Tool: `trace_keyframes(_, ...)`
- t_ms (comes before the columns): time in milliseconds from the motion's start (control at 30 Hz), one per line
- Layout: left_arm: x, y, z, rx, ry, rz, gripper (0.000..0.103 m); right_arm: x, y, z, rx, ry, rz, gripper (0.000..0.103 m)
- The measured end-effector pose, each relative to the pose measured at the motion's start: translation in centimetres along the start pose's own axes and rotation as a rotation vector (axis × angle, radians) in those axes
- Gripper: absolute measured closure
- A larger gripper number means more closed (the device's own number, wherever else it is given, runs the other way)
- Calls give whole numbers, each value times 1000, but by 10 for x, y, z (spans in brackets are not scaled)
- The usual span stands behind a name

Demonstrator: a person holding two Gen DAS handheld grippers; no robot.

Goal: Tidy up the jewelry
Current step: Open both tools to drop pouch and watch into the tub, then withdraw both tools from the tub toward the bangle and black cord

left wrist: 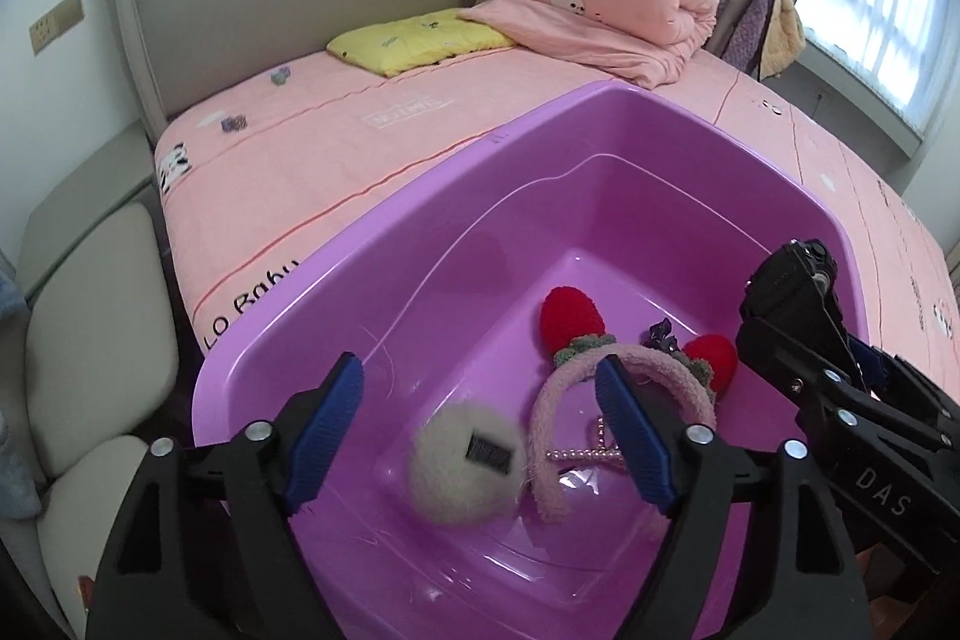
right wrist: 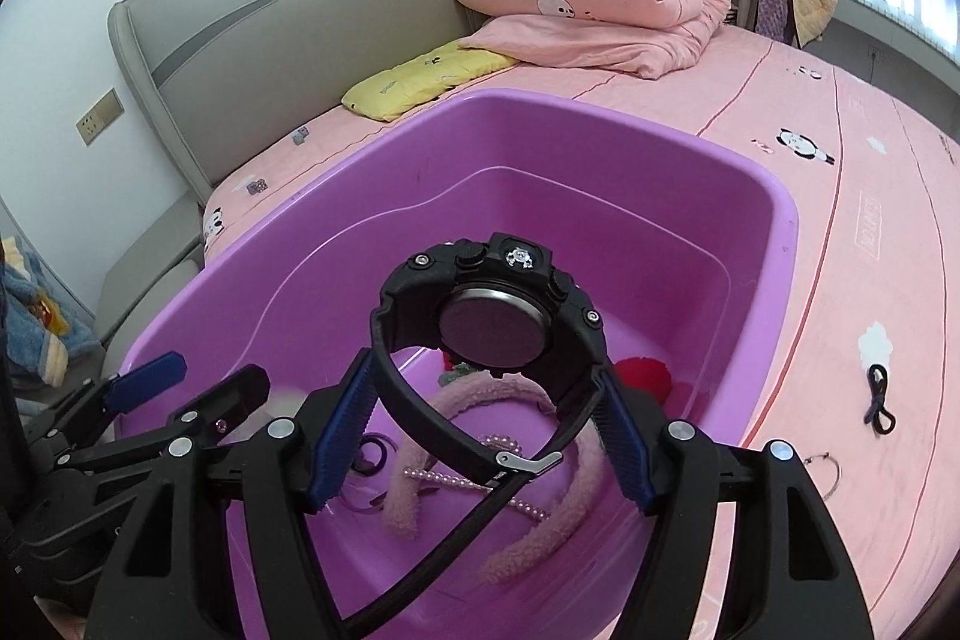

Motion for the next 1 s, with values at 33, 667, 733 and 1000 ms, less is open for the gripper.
trace_keyframes(33, 1, -1, 1, 8, -3, -5, 23, 0, 0, 0, 4, -3, -1, 36)
trace_keyframes(667, -5, -1, -5, -26, 26, 48, 10, -10, -1, -10, -13, -17, 59, 28)
trace_keyframes(733, -4, -1, -5, -26, 26, 43, 10, -10, -1, -11, -14, -14, 62, 28)
trace_keyframes(1000, -4, 0, -6, -34, 15, 30, 10, -10, -1, -21, -31, -21, 54, 28)
Point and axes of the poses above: each gripper's, at about its wrist camera, not at the fingertips, and z roughly the way its jaws point, x to its left, y to its top, the point moved 8 cm from there along z, roughly the way its jaws point, and after that the axes turned 3 degrees about -y, right-handed, at the moved point
